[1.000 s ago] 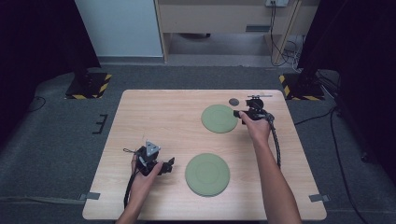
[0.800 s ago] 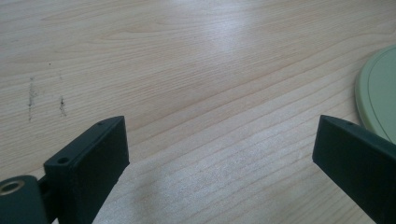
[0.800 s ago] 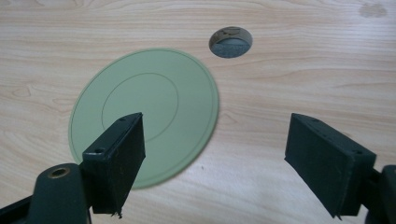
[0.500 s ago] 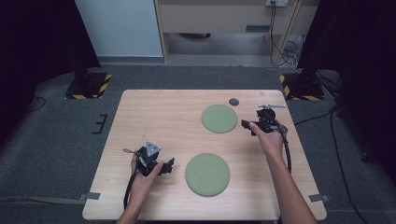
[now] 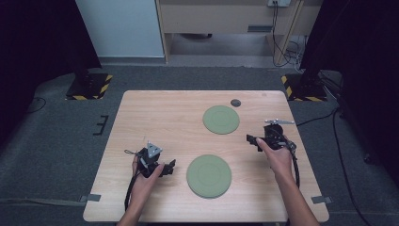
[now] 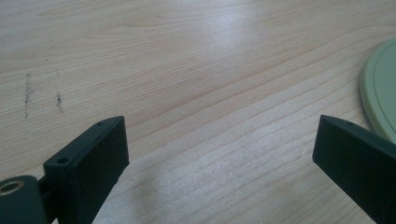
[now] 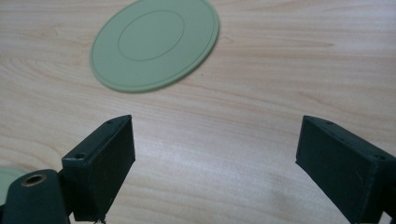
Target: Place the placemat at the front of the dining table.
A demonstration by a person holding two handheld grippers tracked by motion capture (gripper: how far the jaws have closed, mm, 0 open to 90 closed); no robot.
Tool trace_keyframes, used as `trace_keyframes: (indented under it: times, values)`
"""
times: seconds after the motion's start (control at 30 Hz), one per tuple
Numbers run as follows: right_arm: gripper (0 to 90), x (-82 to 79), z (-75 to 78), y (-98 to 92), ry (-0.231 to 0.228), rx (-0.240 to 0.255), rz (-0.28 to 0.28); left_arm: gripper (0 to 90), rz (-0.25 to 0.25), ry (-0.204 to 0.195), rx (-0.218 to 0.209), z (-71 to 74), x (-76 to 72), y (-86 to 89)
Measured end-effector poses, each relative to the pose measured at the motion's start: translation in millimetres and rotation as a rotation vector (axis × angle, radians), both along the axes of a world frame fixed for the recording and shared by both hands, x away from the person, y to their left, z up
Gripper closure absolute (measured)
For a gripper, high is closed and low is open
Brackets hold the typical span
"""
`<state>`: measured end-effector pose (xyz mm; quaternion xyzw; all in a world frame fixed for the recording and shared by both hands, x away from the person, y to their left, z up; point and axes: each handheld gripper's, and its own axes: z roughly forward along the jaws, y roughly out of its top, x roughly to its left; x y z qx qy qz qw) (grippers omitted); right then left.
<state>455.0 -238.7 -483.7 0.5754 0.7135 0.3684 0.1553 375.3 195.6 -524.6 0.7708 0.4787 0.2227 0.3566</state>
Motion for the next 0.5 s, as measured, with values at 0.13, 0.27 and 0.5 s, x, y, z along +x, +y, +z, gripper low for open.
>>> trace_keyframes:
  times: [0.13, 0.27, 0.5]
  values:
    - [10.8, -6.0, -8.0, 0.0, 0.007, -0.004, 0.003, 3.0, 0.008, 0.004, 0.002, -1.3, 1.5, 1.9]
    - [9.9, -10.5, -18.3, 2.5, 0.021, -0.022, 0.006, 2.9, 0.014, 0.012, 0.008, -3.5, 3.3, 3.8]
    - [8.8, -14.9, -38.2, 5.1, 0.041, -0.045, -0.028, 2.9, 0.034, 0.027, 0.013, -9.1, 7.4, 8.7]
